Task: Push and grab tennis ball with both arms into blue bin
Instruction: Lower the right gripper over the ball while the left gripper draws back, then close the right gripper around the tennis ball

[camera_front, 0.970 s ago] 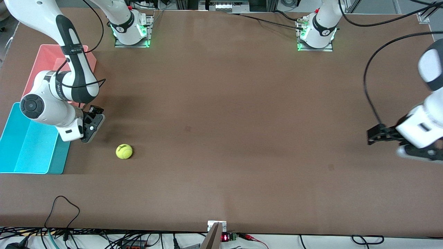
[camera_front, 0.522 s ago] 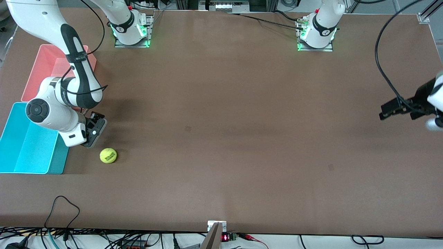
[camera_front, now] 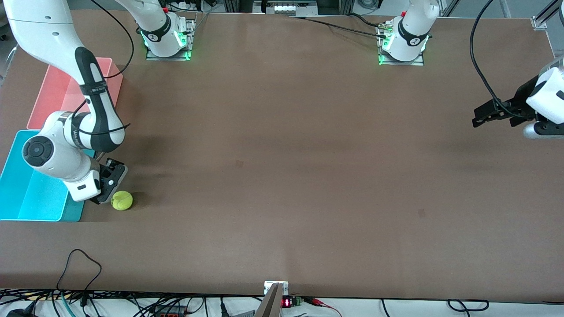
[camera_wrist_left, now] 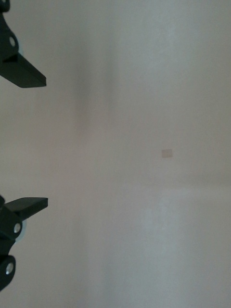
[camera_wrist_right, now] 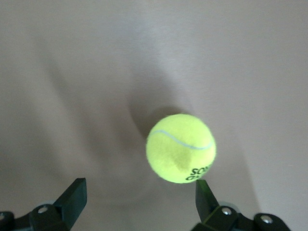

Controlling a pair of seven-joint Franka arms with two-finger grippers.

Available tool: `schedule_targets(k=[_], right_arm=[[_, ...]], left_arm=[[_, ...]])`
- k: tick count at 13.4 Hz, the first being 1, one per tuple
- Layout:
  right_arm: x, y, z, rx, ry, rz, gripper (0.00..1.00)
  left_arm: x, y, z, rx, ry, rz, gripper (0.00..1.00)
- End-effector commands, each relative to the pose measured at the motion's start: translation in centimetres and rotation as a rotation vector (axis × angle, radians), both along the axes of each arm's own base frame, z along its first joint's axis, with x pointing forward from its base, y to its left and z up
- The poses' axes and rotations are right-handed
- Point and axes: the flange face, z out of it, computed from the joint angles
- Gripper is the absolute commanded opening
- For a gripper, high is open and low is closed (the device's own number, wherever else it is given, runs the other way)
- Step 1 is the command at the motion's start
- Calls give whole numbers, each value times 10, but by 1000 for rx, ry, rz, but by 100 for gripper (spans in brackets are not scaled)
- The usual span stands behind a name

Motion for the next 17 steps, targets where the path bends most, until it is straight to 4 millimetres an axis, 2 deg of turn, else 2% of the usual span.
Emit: schedule_targets(k=[1, 4, 6, 8, 11, 17], right_arm=[[14, -8, -5, 0, -7, 31, 100], [29, -24, -15, -5, -14, 50, 100], [26, -25, -32, -4, 11, 49, 100], [25, -24, -38, -2, 21, 48, 100], [20, -21, -46, 43, 60, 10, 100], [26, -17, -45, 54, 43, 7, 100]], left_arm=[[-27, -2, 2, -7, -33, -37, 100], [-32, -3, -6, -5, -35, -45, 100], [-29, 4, -8, -6, -29, -48, 100], [-20, 0, -10, -7, -29, -48, 100], [-17, 5, 2, -5, -55, -45, 100], [0, 15, -3, -3, -64, -28, 100]])
